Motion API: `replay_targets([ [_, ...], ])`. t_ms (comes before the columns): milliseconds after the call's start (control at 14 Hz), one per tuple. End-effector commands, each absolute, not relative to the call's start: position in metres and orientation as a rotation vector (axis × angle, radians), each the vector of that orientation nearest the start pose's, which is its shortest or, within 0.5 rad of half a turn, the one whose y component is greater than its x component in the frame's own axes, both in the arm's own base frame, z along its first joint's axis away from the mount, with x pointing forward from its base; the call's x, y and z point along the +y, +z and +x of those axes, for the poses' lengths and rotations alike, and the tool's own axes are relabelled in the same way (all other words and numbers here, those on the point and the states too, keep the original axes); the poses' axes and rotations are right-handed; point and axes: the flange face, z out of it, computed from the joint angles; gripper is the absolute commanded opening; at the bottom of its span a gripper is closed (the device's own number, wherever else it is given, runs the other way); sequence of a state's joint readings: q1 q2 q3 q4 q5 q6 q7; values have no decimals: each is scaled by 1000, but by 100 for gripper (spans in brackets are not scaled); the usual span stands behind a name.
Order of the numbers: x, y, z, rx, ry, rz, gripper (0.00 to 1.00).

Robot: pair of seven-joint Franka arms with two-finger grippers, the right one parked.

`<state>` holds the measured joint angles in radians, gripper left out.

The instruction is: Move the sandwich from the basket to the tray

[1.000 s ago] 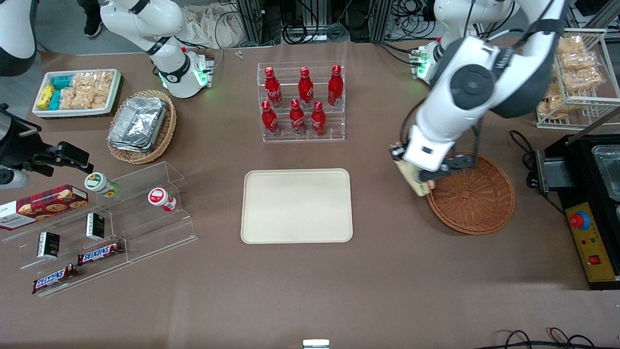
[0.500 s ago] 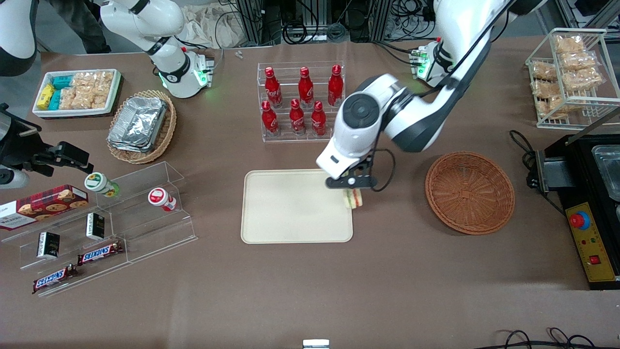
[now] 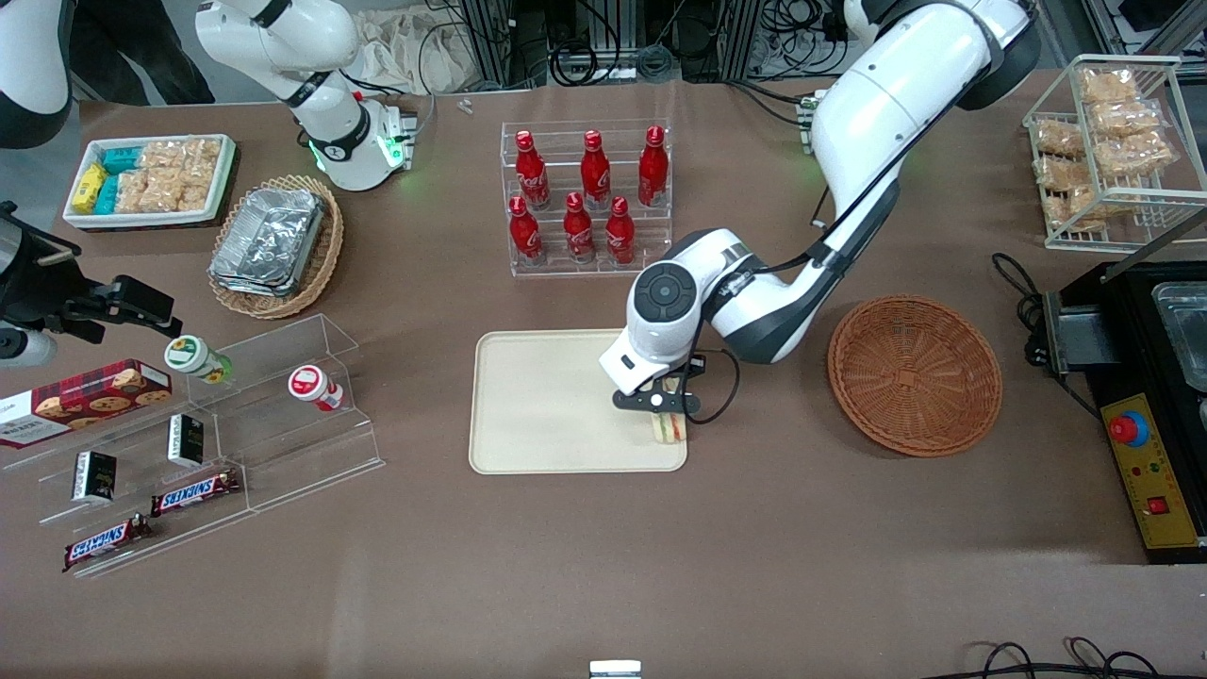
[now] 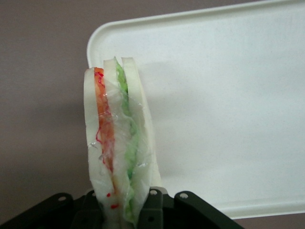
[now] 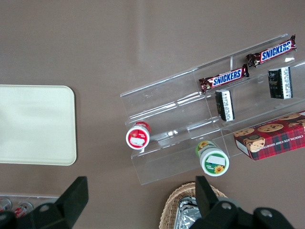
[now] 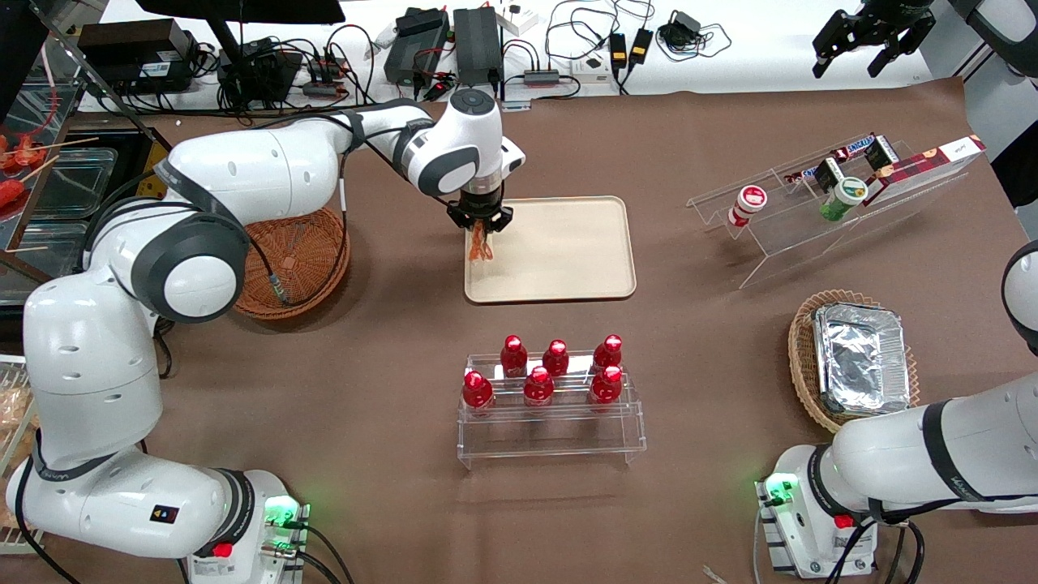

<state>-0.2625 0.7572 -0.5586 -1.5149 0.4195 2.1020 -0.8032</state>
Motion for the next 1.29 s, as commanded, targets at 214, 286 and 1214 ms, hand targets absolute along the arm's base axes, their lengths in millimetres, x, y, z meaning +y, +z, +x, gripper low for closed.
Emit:
replay_targets([
  [214, -466, 234, 533, 293, -12, -3124, 100],
  [286, -466, 234, 533, 295, -10, -3123, 100],
  [1214, -354, 459, 571, 30, 63, -3133, 100],
])
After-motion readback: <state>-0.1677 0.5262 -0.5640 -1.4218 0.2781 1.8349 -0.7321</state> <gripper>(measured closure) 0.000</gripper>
